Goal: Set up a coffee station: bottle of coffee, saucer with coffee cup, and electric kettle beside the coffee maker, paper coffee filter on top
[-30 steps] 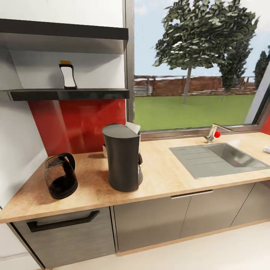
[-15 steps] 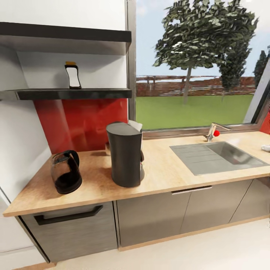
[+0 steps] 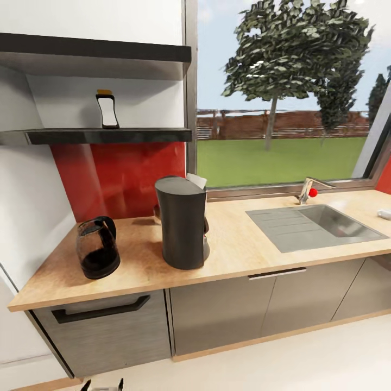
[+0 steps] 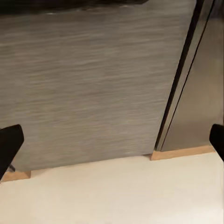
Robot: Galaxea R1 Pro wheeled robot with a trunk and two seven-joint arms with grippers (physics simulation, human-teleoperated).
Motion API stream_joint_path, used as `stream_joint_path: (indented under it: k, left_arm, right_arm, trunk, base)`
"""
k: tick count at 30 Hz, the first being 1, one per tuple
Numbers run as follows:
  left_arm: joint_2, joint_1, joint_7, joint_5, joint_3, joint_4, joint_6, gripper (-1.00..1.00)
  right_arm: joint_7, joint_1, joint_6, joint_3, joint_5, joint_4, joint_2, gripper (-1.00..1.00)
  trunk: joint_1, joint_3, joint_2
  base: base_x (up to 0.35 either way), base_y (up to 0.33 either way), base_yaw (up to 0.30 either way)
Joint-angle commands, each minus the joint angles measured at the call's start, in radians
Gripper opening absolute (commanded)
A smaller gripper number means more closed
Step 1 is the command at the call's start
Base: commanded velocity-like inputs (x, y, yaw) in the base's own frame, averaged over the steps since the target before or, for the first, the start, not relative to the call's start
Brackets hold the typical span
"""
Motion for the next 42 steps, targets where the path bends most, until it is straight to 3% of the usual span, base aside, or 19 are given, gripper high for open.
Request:
stream_joint_path:
  k: [1,4,7,11,12,17,19,23,27,28,30,31,36,39,42]
  left_arm:
    - [0.002,0.004,0.004,0.011,-0.018,-0.092,-0.022,1.0]
    - [-0.009,0.008,-0.068,0.013,-0.026,-0.311,-0.018,1.0]
    - [-0.011,0.009,-0.097,0.013,-0.026,-0.394,-0.008,1.0]
    - [-0.011,0.009,-0.117,0.015,-0.045,-0.527,0.063,1.0]
    - [-0.01,0.01,-0.12,0.015,-0.07,-0.621,0.14,1.0]
    - [-0.014,-0.005,-0.122,0.021,-0.127,-0.821,0.333,1.0]
    - [-0.017,-0.017,-0.121,0.023,-0.132,-0.851,0.361,1.0]
    - [-0.037,-0.1,-0.119,0.027,-0.136,-0.907,0.451,1.0]
    - [-0.05,-0.252,-0.116,0.03,-0.133,-0.917,0.608,1.0]
    - [-0.052,-0.316,-0.116,0.032,-0.131,-0.918,0.657,1.0]
    - [-0.053,-0.367,-0.115,0.042,-0.13,-0.919,0.68,1.0]
    - [-0.053,-0.396,-0.114,0.063,-0.13,-0.919,0.689,1.0]
    - [-0.045,-0.449,-0.113,0.133,-0.126,-0.92,0.702,1.0]
    - [-0.041,-0.512,-0.114,0.141,-0.111,-0.92,0.731,1.0]
    - [-0.043,-0.602,-0.119,0.142,-0.105,-0.92,0.815,1.0]
  right_arm:
    - [0.003,-0.001,-0.003,-0.009,0.009,0.0,0.0,1.0]
    - [0.003,0.0,-0.014,-0.007,0.01,0.0,0.0,1.0]
    - [0.003,-0.001,-0.016,-0.007,0.011,0.0,0.0,1.0]
    - [0.003,0.0,-0.016,-0.007,0.011,0.0,0.0,1.0]
    - [0.003,-0.001,-0.016,-0.008,0.011,0.0,0.0,1.0]
    - [0.003,-0.001,-0.016,-0.007,0.011,0.0,0.0,1.0]
    - [0.003,-0.001,-0.016,-0.007,0.011,0.0,0.0,1.0]
    - [0.003,-0.001,-0.016,-0.007,0.011,0.0,0.0,1.0]
    - [0.003,-0.001,-0.016,-0.007,0.01,0.0,0.002,1.0]
    - [0.003,0.0,-0.016,-0.007,0.01,0.0,0.002,1.0]
    - [0.003,-0.001,-0.016,-0.007,0.01,0.0,0.002,1.0]
    - [0.003,-0.001,-0.016,-0.007,0.01,0.0,0.002,1.0]
    - [0.003,-0.001,-0.017,-0.007,0.011,0.0,0.001,1.0]
    - [0.003,-0.001,-0.018,-0.008,0.011,0.0,0.001,1.0]
    - [0.003,-0.001,-0.018,-0.008,0.011,-0.001,0.001,1.0]
  trunk:
    - [0.001,-0.002,-0.002]
    - [0.001,-0.002,-0.002]
    - [0.001,-0.002,-0.002]
    - [0.001,-0.002,-0.002]
    - [0.001,-0.002,-0.002]
    - [0.001,-0.002,-0.002]
    - [0.001,-0.002,-0.002]
    - [0.001,-0.002,-0.002]
    - [0.001,-0.002,-0.002]
    - [0.001,-0.002,-0.002]
    - [0.001,-0.002,-0.002]
    - [0.001,-0.002,-0.002]
    - [0.001,-0.002,-0.002]
    - [0.001,-0.002,-0.002]
    - [0.001,-0.002,-0.002]
  base:
    - [0.0,0.0,0.0]
    - [0.0,0.0,0.0]
    - [0.0,0.0,0.0]
    - [0.0,0.0,0.0]
    - [0.0,0.0,0.0]
    - [0.0,0.0,0.0]
    - [0.0,0.0,0.0]
    - [0.0,0.0,0.0]
    - [0.0,0.0,0.0]
    - [0.0,0.0,0.0]
    - [0.0,0.0,0.0]
    - [0.0,0.0,0.0]
    - [0.0,0.0,0.0]
    - [0.0,0.0,0.0]
    - [0.0,0.0,0.0]
